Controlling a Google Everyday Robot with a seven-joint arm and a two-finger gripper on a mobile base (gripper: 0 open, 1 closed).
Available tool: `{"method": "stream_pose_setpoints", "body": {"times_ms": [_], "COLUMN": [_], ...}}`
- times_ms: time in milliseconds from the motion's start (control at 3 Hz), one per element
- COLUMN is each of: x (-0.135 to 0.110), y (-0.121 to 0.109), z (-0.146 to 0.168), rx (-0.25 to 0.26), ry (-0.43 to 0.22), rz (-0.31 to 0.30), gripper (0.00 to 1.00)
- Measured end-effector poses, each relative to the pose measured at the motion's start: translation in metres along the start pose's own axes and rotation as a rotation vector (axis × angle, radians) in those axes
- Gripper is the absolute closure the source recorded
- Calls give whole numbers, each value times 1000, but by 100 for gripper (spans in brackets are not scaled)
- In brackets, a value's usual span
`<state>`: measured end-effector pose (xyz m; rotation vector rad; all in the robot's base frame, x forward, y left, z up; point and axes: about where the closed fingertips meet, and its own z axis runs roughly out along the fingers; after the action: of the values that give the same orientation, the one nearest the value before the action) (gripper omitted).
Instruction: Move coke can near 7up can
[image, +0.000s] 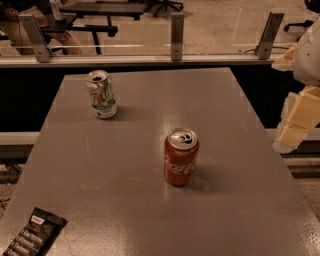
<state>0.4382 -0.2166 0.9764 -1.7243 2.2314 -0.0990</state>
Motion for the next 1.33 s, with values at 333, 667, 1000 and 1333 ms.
{"method": "stream_pose_setpoints", "body": {"times_ms": [333, 667, 1000, 1333], "x": [0, -12, -49, -75], "y": [0, 3, 21, 42], "z": [0, 2, 20, 32], "rx": [0, -29, -125, -191], "ry": [0, -43, -189, -279], "rz": [0, -15, -58, -92], "gripper": [0, 0, 0, 0]}}
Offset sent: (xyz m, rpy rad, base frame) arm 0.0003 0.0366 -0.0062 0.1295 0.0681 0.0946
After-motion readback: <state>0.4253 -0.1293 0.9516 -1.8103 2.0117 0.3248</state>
